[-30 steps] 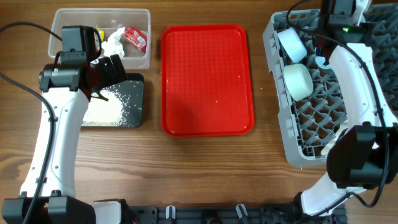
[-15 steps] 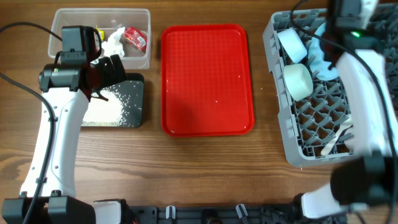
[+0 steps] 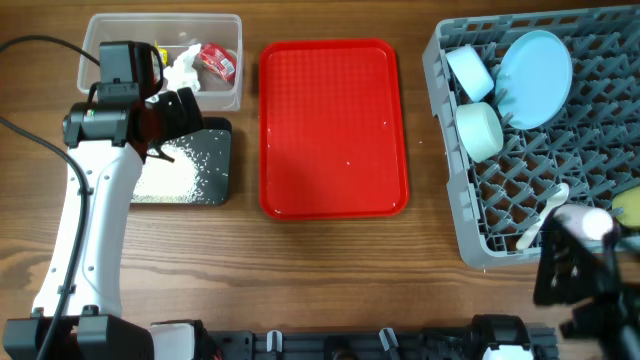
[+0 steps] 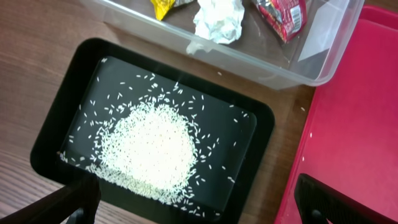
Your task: Sort waste into correct bins and load items into the dishwasher rack
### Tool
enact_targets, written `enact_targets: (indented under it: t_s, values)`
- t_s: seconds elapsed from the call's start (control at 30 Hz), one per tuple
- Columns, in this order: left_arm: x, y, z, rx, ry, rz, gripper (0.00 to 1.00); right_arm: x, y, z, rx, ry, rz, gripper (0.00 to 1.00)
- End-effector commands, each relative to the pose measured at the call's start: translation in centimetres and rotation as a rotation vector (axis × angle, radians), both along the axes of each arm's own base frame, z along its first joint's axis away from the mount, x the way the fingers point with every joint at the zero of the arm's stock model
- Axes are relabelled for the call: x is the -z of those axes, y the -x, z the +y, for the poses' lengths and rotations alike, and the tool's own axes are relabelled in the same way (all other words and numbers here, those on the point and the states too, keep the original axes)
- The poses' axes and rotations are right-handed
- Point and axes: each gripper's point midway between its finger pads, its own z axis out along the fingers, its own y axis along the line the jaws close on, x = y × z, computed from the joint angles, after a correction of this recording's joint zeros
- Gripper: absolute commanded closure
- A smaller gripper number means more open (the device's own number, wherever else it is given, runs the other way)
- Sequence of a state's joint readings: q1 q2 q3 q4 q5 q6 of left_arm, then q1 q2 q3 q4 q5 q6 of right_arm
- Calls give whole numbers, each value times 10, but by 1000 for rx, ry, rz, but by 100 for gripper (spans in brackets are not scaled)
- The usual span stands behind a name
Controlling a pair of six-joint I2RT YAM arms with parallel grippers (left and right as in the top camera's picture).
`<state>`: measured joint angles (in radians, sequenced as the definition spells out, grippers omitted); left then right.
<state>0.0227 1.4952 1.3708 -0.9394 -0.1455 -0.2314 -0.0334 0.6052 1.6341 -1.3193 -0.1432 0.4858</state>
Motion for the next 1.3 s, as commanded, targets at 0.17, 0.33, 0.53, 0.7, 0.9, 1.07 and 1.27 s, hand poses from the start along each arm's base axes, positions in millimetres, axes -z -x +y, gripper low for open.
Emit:
enact_targets:
  t_s: [0.17,0.33,0.53,0.7,0.9,1.07,1.27]
  values:
    - [-6,-1,4,-25,-1,-19,0,36,-9,-17,75,78,102,0]
    - [-6,-1,4,-25,-1,-19,0,60,-75,-11,-4,216,-85,0]
    - [-6,-1,4,-25,0,-19,0,154,-116,18,-153,243,-416,0]
    - [-6,-1,4,-25,-1,-19,0,228,-123,15,-145,240,-351,0]
    - [-6,-1,4,-25,0,-19,0,256,-128,16,-153,207,-310,0]
    - [-6,-1,4,-25,-1,-19,0,254,-130,16,-145,207,-351,0]
    - [-6,-1,4,-25,-1,-19,0,255,-130,15,-145,208,-344,0]
